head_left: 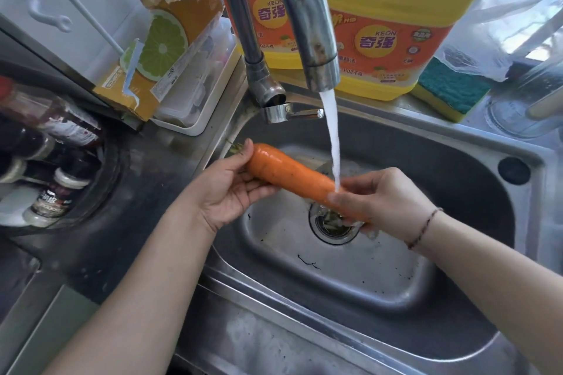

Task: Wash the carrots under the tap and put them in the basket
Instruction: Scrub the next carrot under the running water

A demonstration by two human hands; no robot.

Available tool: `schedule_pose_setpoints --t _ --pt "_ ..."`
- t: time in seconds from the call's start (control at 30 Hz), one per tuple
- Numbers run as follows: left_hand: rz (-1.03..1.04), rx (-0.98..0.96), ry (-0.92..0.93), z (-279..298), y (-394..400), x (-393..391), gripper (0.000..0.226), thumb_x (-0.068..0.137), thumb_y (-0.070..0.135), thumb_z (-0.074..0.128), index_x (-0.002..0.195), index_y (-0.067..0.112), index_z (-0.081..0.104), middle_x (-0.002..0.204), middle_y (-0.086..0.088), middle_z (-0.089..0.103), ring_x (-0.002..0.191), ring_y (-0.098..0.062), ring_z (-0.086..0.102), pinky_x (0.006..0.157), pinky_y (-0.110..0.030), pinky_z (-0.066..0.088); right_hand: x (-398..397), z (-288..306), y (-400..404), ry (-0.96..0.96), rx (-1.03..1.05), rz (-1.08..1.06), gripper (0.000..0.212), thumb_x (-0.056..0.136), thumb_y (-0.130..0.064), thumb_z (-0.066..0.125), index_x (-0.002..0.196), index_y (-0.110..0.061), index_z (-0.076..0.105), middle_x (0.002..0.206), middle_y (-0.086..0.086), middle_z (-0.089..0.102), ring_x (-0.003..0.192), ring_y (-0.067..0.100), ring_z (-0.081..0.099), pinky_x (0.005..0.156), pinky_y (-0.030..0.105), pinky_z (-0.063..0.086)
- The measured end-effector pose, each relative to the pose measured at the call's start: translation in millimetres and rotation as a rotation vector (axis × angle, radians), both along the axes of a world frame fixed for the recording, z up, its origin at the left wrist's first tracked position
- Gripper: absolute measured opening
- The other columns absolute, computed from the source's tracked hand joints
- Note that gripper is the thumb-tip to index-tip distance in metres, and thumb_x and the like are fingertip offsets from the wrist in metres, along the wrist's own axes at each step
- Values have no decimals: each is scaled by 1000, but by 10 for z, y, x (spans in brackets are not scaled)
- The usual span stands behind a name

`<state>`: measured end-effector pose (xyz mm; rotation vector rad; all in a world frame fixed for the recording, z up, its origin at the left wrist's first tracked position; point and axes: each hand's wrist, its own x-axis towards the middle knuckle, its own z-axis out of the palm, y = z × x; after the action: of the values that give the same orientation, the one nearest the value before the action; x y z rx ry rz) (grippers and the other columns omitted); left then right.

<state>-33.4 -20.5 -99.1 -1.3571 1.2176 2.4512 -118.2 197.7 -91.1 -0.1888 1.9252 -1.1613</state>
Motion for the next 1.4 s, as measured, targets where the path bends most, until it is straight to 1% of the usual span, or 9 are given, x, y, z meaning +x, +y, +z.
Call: schedule_pose_setpoints --t 0.13,0.33,0.5,0.63,0.73,0.93,1.13,1.3,1.4 --pt "1 -68 4 18 14 -99 36 96 37 56 103 2 61 88 -17 75 85 -27 74 76 -44 60 -44 53 -161 143 54 38 21 88 -38 71 78 -19 75 42 -9 58 34 2 46 36 13 36" --pt "-8 -79 0 48 -103 -79 35 94 36 59 102 1 61 89 -18 73 84 -29 74 76 -46 60 -43 114 -71 39 -70 135 11 93 -23 66 87 -22 74 64 2 70 55 12 66 46 21 52" --pt "-74 -96 1 2 38 -64 34 96 37 57 99 3 62 78 -13 75 74 -23 75 74 -40 60 32 50 -129 169 58 -24 26 85 -39 74 76 -15 75 55 5 69 39 16 59 36 20 42" --pt "-104 -107 -15 -34 -27 -32 36 91 39 62 103 5 62 84 -14 74 79 -24 74 76 -42 60 71 50 -36 91 69 121 11 89 -27 70 80 -22 74 69 10 74 61 24 71 55 33 60" --pt "-125 -74 -9 -26 -32 -19 43 83 40 66 106 4 62 93 -17 72 82 -25 75 72 -40 63 57 31 1 -25 66 94 6 85 -15 73 89 -20 75 75 9 76 68 20 74 64 39 62" --pt "-156 -69 -11 -3 18 -55 36 88 37 64 105 5 62 89 -15 73 80 -23 74 60 -33 62 -8 -22 0 -223 98 3 14 82 -19 75 96 -21 73 84 10 77 79 27 76 78 48 60" --pt "-132 -92 -15 18 18 -125 33 94 36 61 108 7 60 98 -17 73 88 -26 74 71 -38 63 -79 -36 -82 -151 131 -20 11 82 -24 74 92 -19 73 76 9 76 71 24 75 55 32 56" --pt "-108 -70 -22 10 25 -126 37 94 37 61 113 5 59 104 -19 71 90 -27 74 71 -38 63 -124 -24 -65 -124 137 34 6 83 -24 70 89 -25 73 77 5 77 69 18 74 50 25 51" --pt "-126 -64 -18 -6 54 -130 35 94 37 61 111 6 60 102 -19 72 91 -27 74 73 -39 63 -121 -57 -75 -132 151 23 7 84 -29 71 85 -24 74 77 6 77 75 22 76 59 32 57"
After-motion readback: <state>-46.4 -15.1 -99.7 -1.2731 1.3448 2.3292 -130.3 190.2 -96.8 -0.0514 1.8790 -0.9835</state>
